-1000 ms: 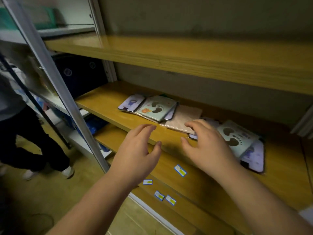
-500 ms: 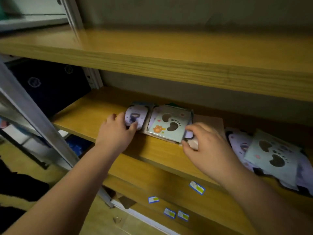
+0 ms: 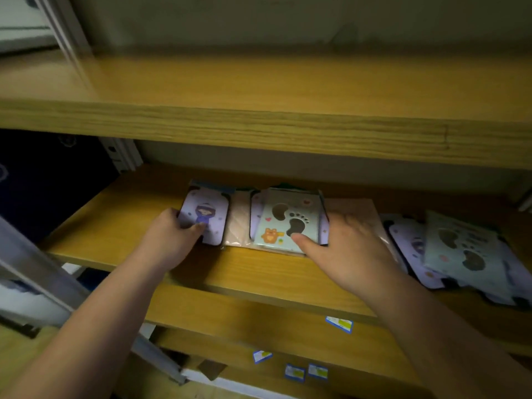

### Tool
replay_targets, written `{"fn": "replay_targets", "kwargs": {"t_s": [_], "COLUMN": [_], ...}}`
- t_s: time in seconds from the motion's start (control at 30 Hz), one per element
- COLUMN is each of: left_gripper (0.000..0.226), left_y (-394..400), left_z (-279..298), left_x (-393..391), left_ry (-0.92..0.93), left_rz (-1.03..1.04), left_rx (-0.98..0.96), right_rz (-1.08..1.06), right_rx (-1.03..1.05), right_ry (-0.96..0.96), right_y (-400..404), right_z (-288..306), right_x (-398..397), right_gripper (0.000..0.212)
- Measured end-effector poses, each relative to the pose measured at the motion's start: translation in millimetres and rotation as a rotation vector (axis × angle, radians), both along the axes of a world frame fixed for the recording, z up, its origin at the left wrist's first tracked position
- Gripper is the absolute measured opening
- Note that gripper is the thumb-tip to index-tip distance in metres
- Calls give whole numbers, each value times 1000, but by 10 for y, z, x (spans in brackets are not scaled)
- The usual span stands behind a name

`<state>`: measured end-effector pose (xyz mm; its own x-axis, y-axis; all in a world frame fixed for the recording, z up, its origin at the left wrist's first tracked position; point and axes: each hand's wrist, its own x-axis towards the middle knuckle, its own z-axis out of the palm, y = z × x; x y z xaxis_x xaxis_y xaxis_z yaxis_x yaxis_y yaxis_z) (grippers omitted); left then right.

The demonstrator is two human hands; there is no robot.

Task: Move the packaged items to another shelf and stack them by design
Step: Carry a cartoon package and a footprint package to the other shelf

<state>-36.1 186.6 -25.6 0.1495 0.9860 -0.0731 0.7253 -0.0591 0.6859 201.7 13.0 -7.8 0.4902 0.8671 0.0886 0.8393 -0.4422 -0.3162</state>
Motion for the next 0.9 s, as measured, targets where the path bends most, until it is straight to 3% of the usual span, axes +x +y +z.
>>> {"fn": "replay_targets", "kwargs": {"t_s": [0.07,0.17,0.3,0.4,0.53,0.67,0.8,0.83,0.9], "left_gripper": [39,55,46,22,18,17,16,17,18], "left_y": [-38,-135,-308,-436,-620,-735,-783,-789,-796], "left_z": [0,1,68,107,155,167,200,209,219], "left_x": [-15,-43,-58,-19,59,95,110,115,130], "left_ry": [-99,-292,-488,-633,-724,-741,-771,-778,-791], "left_rz": [11,24,7,-14,-46,-73,-77,-78,-82], "left_rx": [-42,-80,-125,-184,-221,-215,-237,-243,-263], "right_rz": [-39,-52,-62,-70,-1,-63,-174,-181,-195], "right_rx": [-27,-93,-123,-92,-54,-83,44,66,75], "right_ry": [-24,-91,-46,79,216,356,925,961,834], "right_y": [65,180,268,298,310,305,231,217,215], "right_z": [-12,-10,-38,-7,69,121,111,102,74], "right_x": [-22,-50,12,152,276,345,319,317,335], "right_gripper": [88,95,88,75,55,53,37,33,23]}}
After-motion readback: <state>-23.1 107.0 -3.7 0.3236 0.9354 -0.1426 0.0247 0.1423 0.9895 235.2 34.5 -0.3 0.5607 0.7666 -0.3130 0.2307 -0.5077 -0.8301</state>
